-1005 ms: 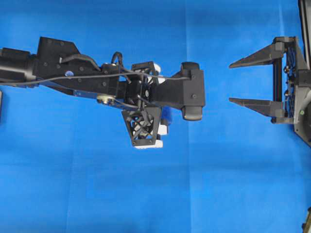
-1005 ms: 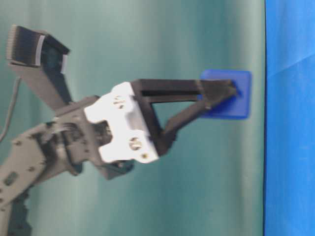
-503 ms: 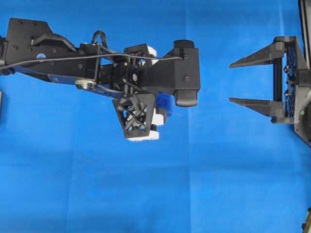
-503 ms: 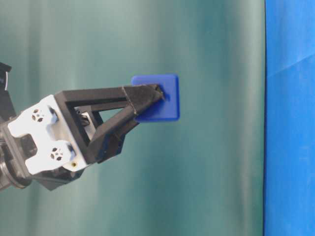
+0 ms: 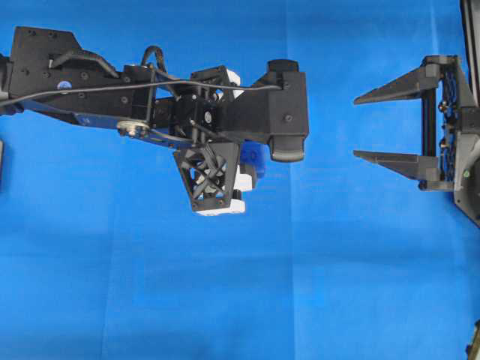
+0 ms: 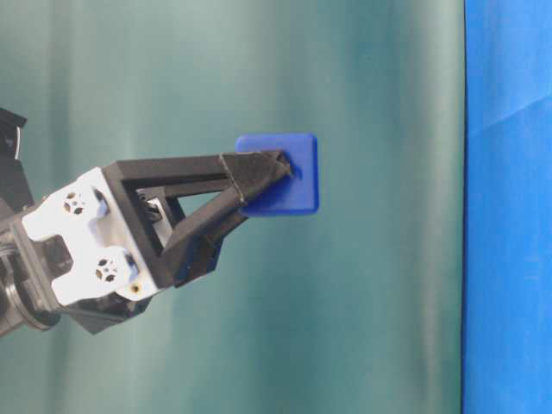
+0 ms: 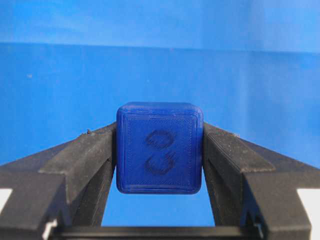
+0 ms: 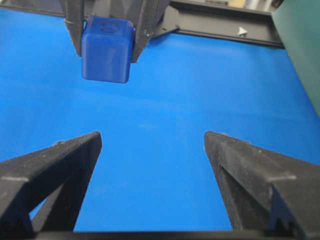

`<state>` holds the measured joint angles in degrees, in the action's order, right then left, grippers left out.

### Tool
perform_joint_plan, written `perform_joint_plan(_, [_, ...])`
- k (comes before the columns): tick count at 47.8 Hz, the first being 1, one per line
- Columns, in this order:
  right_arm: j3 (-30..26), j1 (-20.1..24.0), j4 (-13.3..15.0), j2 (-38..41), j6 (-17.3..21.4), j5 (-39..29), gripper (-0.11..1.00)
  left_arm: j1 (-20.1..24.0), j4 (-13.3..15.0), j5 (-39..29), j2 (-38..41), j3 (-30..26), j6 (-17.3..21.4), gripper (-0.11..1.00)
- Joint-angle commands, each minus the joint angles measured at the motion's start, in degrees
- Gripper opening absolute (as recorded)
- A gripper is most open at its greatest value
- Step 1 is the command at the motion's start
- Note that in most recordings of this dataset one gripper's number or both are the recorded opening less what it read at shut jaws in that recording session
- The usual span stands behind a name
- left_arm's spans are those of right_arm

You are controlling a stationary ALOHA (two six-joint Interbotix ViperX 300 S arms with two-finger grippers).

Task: Handover the blue block to the right arm after grasping it with the left arm, then place it in the designated position.
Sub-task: 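Lift the cube and raise it toward the center with the left gripper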

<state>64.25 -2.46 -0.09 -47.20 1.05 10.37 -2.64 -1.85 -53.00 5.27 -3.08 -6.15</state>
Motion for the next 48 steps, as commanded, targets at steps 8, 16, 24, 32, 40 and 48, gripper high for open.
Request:
perform_joint_plan(8, [-1.67,-0.09,-0.09,0.18,0.09,0.18,0.98,0.18,-0.18,0.35,-2.64,-0.26,0.00,0.46])
perform_joint_plan(16, [-1.67,-0.09,-0.09,0.18,0.09,0.09,0.98,0.26,-0.18,0.62,-2.72,0.00,0.00,0.46])
perform_joint_plan(24, [-1.67,-0.09,-0.09,0.18,0.09,0.09,0.98,0.35,-0.18,0.62,-2.81,0.00,0.00,0.46])
perform_joint_plan(32, [-1.67,-0.09,-0.09,0.18,0.09,0.09,0.98,0.35,-0.18,0.70,-2.81,0.00,0.00,0.46])
perform_joint_plan(40, [-1.67,-0.09,-0.09,0.18,0.09,0.09,0.98,0.35,-0.18,1.23,-2.90,0.26,0.00,0.46])
perform_joint_plan(48, [-1.85,-0.09,-0.09,0.18,0.09,0.09,0.98,0.35,-0.26,5.62,-4.83,3.43,0.09,0.46])
